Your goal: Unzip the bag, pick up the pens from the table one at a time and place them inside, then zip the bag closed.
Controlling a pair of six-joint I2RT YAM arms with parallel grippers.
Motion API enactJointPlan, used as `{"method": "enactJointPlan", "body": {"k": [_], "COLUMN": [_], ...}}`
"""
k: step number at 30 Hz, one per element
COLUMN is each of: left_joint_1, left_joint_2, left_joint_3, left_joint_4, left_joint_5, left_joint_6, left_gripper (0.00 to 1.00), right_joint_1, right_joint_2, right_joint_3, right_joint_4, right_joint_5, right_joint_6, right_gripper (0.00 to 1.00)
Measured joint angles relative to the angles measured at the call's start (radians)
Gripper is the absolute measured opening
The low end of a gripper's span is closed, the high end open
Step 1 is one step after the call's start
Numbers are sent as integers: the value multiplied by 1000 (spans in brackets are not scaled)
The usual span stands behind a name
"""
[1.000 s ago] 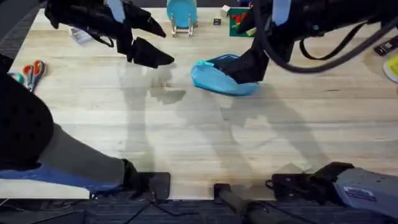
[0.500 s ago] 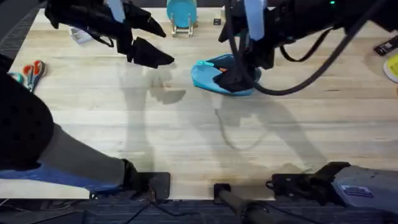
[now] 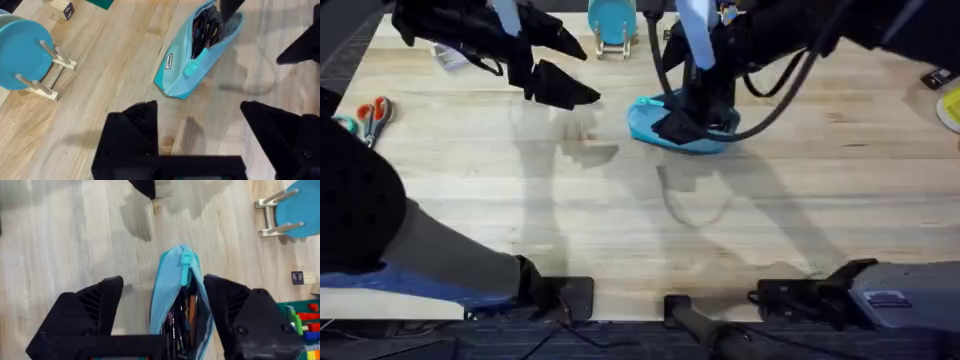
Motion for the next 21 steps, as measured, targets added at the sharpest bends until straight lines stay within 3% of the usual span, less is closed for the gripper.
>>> {"method": "enactJointPlan", "body": {"k": [21], "left_joint_1": [0], "left_joint_2": [0], "left_joint_3": [0], "left_joint_4": [0], "left_joint_5": [0], "left_joint_6": [0], "left_gripper": [993], "right_joint_1": [4], "right_joint_2": [123], "right_joint_3": [0], "right_joint_4": [109], "right_joint_5": [-1], "right_joint_6": [-26], "right_gripper": [920]}}
